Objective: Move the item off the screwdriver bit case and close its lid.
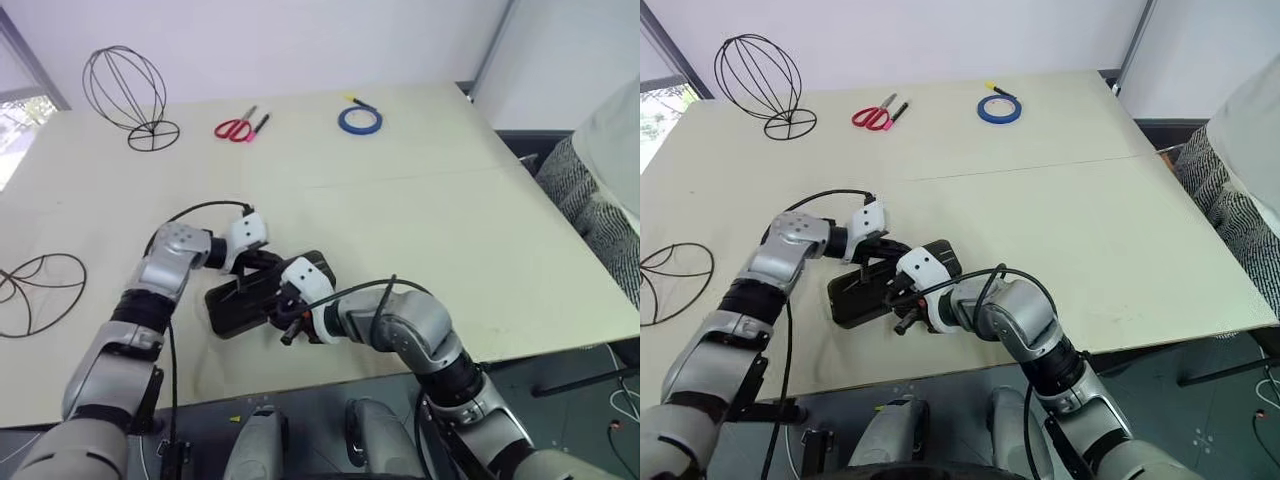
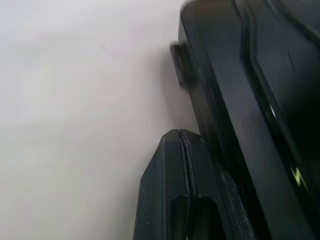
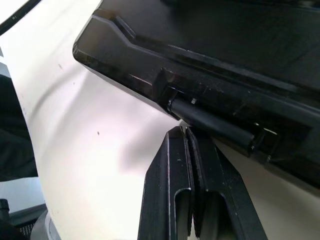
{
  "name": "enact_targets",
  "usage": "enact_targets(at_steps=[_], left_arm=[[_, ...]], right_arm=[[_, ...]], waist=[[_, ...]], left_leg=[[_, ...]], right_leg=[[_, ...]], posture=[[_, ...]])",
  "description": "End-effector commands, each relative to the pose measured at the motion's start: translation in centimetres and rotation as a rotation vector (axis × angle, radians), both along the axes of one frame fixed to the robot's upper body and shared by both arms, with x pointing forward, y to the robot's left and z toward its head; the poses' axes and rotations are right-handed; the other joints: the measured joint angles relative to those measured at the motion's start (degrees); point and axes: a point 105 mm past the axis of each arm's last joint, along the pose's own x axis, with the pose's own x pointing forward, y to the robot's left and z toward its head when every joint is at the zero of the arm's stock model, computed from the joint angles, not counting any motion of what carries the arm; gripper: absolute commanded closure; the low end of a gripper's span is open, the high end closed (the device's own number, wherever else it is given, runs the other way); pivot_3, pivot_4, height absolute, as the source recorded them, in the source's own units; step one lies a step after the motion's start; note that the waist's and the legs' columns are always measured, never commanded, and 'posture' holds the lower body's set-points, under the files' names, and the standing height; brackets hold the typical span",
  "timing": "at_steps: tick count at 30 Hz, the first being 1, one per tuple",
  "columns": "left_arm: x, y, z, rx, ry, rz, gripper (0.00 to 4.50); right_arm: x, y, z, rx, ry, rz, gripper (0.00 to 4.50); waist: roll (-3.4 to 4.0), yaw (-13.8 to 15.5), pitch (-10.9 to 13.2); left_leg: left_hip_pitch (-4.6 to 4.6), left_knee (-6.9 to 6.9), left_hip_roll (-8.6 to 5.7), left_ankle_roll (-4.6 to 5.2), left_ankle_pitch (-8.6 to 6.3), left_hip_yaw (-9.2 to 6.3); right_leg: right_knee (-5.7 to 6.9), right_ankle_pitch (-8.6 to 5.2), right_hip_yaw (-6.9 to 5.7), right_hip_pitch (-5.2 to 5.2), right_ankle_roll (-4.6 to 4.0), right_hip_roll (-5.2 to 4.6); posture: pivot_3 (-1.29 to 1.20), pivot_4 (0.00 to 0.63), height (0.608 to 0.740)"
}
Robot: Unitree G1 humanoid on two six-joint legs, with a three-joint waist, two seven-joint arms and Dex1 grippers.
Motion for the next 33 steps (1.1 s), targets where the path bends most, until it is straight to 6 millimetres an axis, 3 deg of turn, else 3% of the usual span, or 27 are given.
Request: enact_targets(at_steps=[1, 7, 18, 27, 33], left_arm=[[-0.5, -1.6, -2.0, 0.04, 0.032, -0.07, 4.5], [1.1, -1.7, -0.6, 0.01, -0.017, -0.045, 4.5], [2.3, -2.1, 0.6, -0.006, -0.06, -0.038, 4.5], [3.4, 1.1, 3.8, -0.102, -0.097, 0.101, 4.5], [1.8, 3.2, 6.1, -0.211, -0.124, 0.183, 4.5]], right_arm=[[1.8, 0.7, 3.8, 0.073, -0.181, -0.023, 4.42], [1.6, -0.1, 4.0, 0.054, -0.18, 0.004, 4.42], [2.0, -1.8, 5.0, 0.008, -0.195, 0.098, 4.42], [2.1, -5.1, 7.2, -0.023, -0.299, 0.215, 4.42], [4.7, -7.5, 9.8, -0.007, -0.431, 0.119, 4.42]], waist=[[0.0, 0.1, 0.0], [0.0, 0.38, 0.0], [0.0, 0.59, 0.0], [-0.03, -0.5, 0.1], [-0.02, -1.37, 0.14]], left_leg=[[0.0, 0.0, 0.0, 0.0, 0.0, -0.01], [-0.04, 0.02, -0.02, 0.0, 0.0, -0.01], [-0.08, 0.08, -0.05, 0.0, 0.0, -0.06], [-0.17, -0.02, -0.04, 0.11, -0.06, -0.08], [-0.29, -0.1, -0.03, 0.17, -0.1, -0.04]], right_leg=[[0.0, 0.0, -0.01, 0.0, 0.0, 0.0], [-0.01, 0.0, -0.02, 0.0, 0.01, -0.02], [-0.01, 0.0, -0.07, 0.01, 0.01, -0.05], [-0.1, -0.05, -0.08, -0.09, 0.07, -0.01], [-0.08, -0.04, -0.02, -0.25, 0.06, -0.05]], posture=[[0.0, 0.15, 0.74], [0.0, 0.15, 0.74], [0.0, 0.15, 0.74], [0.0, 0.15, 0.74], [0.0, 0.15, 0.74]])
